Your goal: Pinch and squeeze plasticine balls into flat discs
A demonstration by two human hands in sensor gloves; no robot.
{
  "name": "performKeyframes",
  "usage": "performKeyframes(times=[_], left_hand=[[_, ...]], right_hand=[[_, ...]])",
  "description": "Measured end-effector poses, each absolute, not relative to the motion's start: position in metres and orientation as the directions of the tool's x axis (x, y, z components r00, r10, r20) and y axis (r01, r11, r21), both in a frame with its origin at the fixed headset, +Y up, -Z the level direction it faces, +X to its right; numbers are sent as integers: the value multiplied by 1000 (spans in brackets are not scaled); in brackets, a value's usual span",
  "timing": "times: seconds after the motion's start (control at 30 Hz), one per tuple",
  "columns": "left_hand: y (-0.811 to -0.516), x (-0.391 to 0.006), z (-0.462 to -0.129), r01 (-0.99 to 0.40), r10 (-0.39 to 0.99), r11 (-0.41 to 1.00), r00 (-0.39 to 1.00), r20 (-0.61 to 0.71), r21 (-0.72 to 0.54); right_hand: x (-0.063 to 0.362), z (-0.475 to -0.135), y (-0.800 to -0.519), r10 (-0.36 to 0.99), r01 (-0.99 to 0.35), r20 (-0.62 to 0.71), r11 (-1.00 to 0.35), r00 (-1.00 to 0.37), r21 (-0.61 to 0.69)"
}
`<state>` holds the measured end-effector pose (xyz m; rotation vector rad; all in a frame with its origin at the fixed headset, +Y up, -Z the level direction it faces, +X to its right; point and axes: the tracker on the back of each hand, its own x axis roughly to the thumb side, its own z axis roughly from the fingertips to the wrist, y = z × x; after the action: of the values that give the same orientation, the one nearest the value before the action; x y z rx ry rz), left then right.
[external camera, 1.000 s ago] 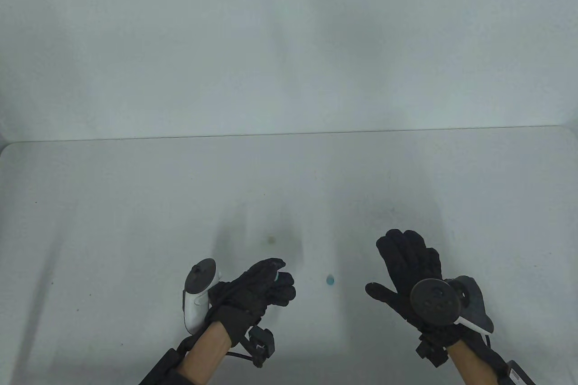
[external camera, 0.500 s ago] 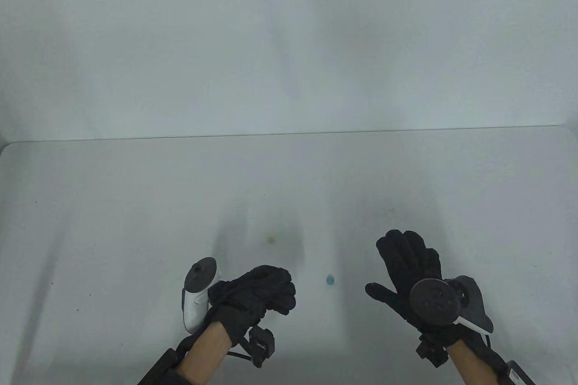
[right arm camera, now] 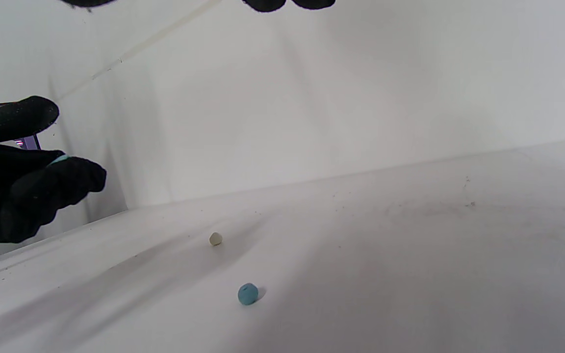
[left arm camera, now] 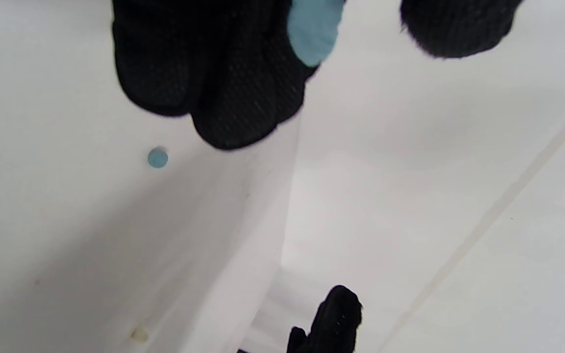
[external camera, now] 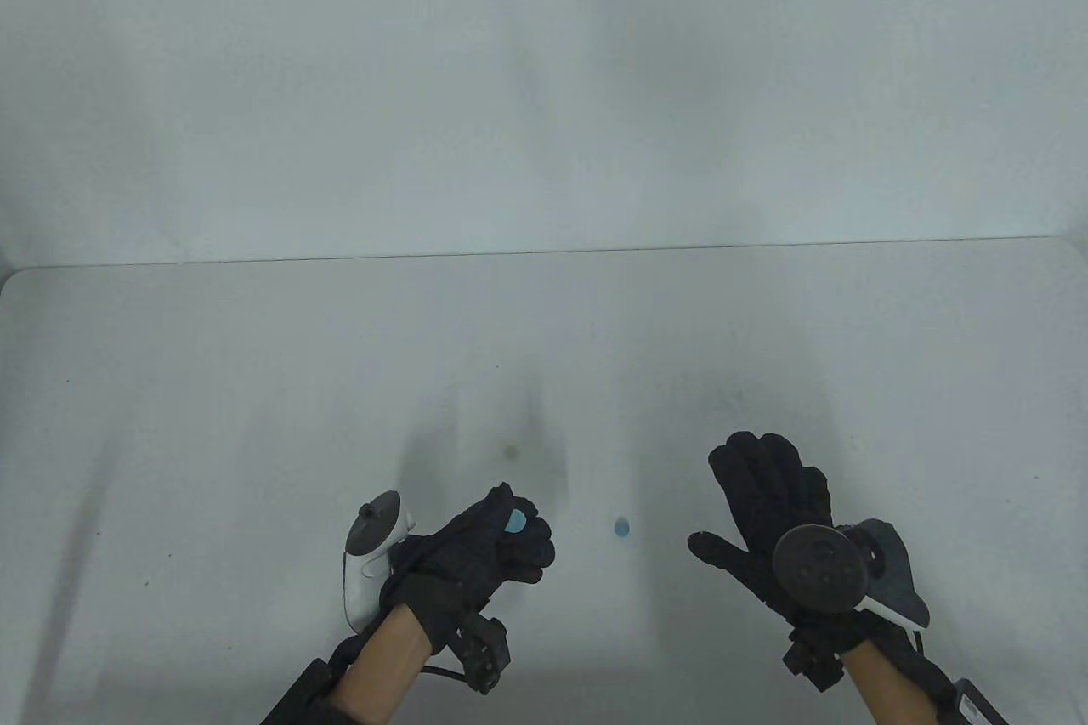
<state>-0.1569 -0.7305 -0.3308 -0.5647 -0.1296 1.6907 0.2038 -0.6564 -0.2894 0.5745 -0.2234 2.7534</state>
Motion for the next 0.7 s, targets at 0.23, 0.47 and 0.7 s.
performKeyframes(times=[0.23,0.47,0.7], left_hand=[[-728,-162,-332,-934,964,-122,-32,-263,-337],[-727,-161,-331,-929,967,-123,-34,-251,-349],[-733,-157,-331,-900,957,-180,-66,-283,-398]], right_hand=[[204,-289,-656,273,-337,412,-937,-869,-90],[204,-289,-656,273,-340,415,-936,-868,-94],[204,-289,-656,276,-341,414,-935,-868,-92]])
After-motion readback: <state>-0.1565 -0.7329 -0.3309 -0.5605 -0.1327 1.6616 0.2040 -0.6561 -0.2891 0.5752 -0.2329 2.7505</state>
